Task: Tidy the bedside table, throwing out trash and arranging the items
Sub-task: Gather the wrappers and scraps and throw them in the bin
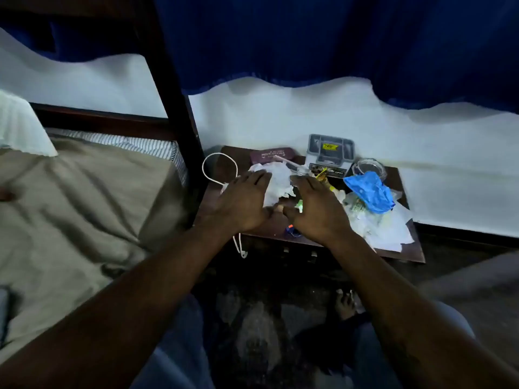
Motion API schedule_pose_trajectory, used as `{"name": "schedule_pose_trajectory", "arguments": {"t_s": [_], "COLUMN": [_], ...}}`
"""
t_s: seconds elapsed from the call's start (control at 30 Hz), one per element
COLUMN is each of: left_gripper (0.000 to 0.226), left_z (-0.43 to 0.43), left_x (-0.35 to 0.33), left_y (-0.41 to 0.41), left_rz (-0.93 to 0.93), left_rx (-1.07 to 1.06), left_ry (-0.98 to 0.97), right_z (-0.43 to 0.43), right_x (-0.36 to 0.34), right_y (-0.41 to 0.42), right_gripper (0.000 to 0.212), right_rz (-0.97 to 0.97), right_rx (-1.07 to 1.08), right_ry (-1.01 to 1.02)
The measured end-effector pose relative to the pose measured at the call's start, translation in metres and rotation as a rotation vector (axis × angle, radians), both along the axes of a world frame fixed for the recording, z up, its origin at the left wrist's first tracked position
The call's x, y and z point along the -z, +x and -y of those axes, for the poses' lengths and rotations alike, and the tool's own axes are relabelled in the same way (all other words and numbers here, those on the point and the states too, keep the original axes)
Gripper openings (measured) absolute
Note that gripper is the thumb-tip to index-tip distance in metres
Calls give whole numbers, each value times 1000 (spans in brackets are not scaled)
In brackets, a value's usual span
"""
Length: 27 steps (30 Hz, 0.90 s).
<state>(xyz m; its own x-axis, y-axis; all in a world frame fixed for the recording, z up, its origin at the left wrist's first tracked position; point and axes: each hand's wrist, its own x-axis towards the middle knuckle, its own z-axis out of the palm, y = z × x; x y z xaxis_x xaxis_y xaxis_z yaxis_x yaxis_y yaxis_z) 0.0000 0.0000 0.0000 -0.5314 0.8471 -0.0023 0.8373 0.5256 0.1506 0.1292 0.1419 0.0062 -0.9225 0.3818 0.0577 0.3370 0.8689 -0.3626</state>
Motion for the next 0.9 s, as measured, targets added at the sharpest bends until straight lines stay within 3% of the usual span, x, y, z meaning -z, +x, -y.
{"name": "schedule_pose_trajectory", "arguments": {"t_s": [0.13, 0.37, 0.77, 0.9], "left_gripper": [79, 56, 51, 40], "left_z": [-10, -41, -55, -52], "left_x": [29, 61, 61, 57], "left_y": [-26, -59, -72, -68], "left_rz": [-3, 73, 36, -16], "left_rx": [-49, -203, -123, -100], "left_ry": [168, 559, 301, 351], "right_z": [-16, -28, -48, -51], "right_x": [23, 49, 51, 49], "right_y": [-22, -53, -71, -66], "right_gripper": [71, 64, 52, 54], "right_rz": [-46, -290, -268, -266], "right_rx": [18, 43, 43, 49], "right_ry": [-65, -129, -189, -219]}}
